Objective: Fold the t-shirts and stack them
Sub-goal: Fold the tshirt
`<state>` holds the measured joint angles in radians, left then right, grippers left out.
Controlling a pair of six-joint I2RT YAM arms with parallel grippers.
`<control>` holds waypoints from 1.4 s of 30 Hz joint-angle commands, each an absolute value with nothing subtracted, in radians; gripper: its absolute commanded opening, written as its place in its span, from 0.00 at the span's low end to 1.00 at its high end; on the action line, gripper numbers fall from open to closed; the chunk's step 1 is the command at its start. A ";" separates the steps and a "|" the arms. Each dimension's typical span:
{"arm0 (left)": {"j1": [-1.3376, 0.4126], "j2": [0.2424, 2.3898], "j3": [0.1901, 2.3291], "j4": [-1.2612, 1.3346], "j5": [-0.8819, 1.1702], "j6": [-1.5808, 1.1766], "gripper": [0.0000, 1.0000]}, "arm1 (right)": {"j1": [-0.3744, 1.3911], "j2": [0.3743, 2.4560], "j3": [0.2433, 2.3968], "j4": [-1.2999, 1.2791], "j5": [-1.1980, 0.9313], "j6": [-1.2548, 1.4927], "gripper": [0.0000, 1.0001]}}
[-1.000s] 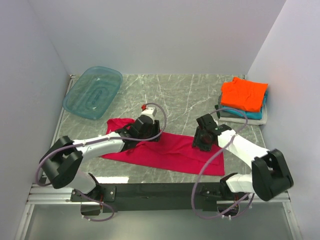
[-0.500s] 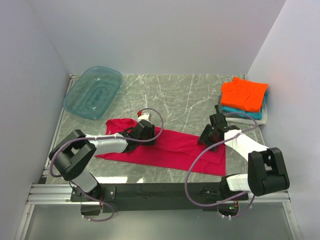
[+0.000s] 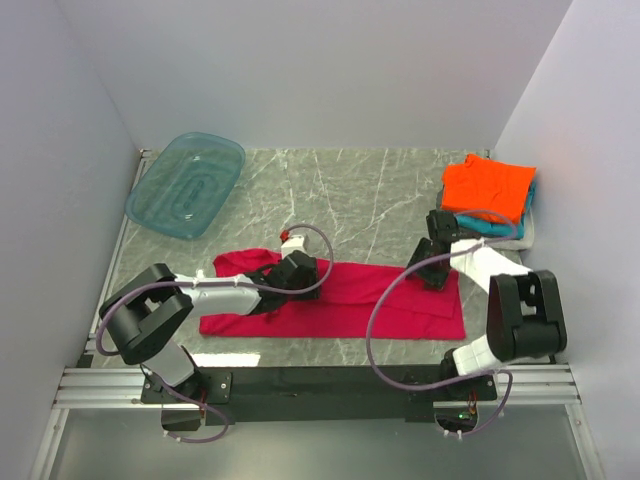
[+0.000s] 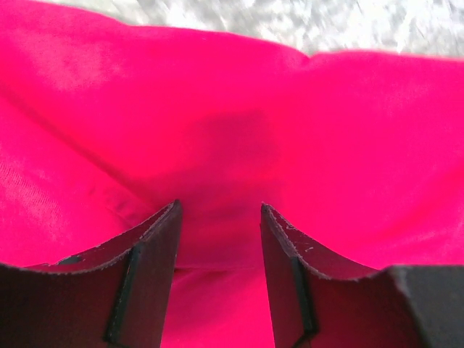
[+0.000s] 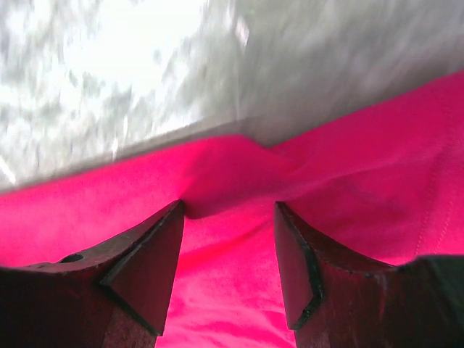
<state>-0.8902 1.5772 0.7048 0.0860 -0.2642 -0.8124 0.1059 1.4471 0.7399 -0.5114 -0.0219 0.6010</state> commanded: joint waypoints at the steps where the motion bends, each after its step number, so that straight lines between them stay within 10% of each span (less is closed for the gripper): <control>1: -0.930 1.594 0.727 -0.028 -0.281 -0.910 0.54 | 0.063 1.537 0.805 -0.557 0.100 0.473 0.60; 22: -0.867 1.266 0.836 -0.258 -0.519 -0.913 0.62 | 0.104 1.261 0.914 -0.621 0.214 0.425 0.59; 42: -0.543 1.176 0.531 -0.180 -0.351 -0.999 0.60 | 0.836 1.345 0.922 -0.431 0.003 0.629 0.57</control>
<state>-0.5514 1.1522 0.5270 -0.2569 -0.3634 -0.9859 0.8047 1.3113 0.8913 -0.4999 0.0143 0.5903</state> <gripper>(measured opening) 0.604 0.573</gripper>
